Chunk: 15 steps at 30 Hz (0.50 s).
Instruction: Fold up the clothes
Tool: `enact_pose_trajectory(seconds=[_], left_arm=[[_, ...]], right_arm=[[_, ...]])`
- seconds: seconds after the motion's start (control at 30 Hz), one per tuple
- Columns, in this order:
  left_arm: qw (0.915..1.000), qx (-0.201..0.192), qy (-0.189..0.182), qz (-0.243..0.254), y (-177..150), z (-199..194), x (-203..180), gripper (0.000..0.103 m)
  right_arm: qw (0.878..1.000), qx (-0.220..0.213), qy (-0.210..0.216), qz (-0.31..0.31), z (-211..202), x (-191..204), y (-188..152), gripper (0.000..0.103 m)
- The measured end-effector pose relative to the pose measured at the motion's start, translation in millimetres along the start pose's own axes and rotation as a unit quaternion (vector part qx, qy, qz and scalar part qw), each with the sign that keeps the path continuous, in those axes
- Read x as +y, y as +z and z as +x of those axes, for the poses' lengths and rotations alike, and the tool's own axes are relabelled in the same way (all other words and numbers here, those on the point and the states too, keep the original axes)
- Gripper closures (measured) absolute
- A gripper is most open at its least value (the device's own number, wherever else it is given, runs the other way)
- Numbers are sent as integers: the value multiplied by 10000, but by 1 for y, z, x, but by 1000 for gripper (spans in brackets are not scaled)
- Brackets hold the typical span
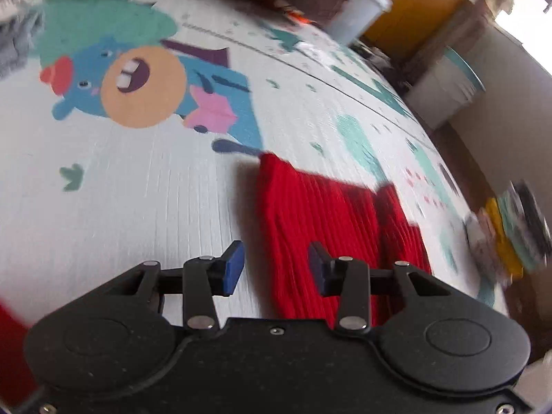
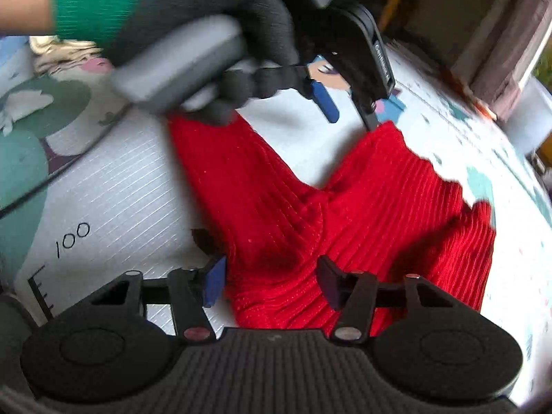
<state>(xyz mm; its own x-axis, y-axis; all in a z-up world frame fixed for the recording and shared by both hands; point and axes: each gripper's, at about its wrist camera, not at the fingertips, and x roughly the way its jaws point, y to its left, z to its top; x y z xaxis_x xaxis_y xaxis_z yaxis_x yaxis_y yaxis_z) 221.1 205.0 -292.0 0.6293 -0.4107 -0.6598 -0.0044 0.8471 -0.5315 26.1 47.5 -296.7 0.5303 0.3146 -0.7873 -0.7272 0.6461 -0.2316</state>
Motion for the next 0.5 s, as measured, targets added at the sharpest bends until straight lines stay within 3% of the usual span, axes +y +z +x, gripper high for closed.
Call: enact_pose_trajectory(seconds=[0.07, 0.1, 0.23, 0.3, 0.37, 0.5], left_arm=[[9994, 104, -177, -290, 12, 16, 4, 64], [9992, 101, -187, -336, 16, 22, 3, 65], [9997, 199, -53, -110, 23, 36, -9, 68], [9997, 228, 12, -18, 23, 38, -14, 73], [9995, 264, 160, 27, 22, 39, -17, 97], [9990, 5, 219, -385, 21, 27, -16, 103]], right_arm=[[9999, 40, 85, 145, 0, -3, 1, 55], [9996, 61, 156, 207, -1, -5, 1, 63], [9979, 1, 373, 528, -6, -14, 1, 83], [9969, -51, 435, 659, -9, -17, 0, 84], [9948, -131, 485, 884, -12, -24, 0, 85], [9876, -250, 598, 1427, -22, -33, -1, 85]])
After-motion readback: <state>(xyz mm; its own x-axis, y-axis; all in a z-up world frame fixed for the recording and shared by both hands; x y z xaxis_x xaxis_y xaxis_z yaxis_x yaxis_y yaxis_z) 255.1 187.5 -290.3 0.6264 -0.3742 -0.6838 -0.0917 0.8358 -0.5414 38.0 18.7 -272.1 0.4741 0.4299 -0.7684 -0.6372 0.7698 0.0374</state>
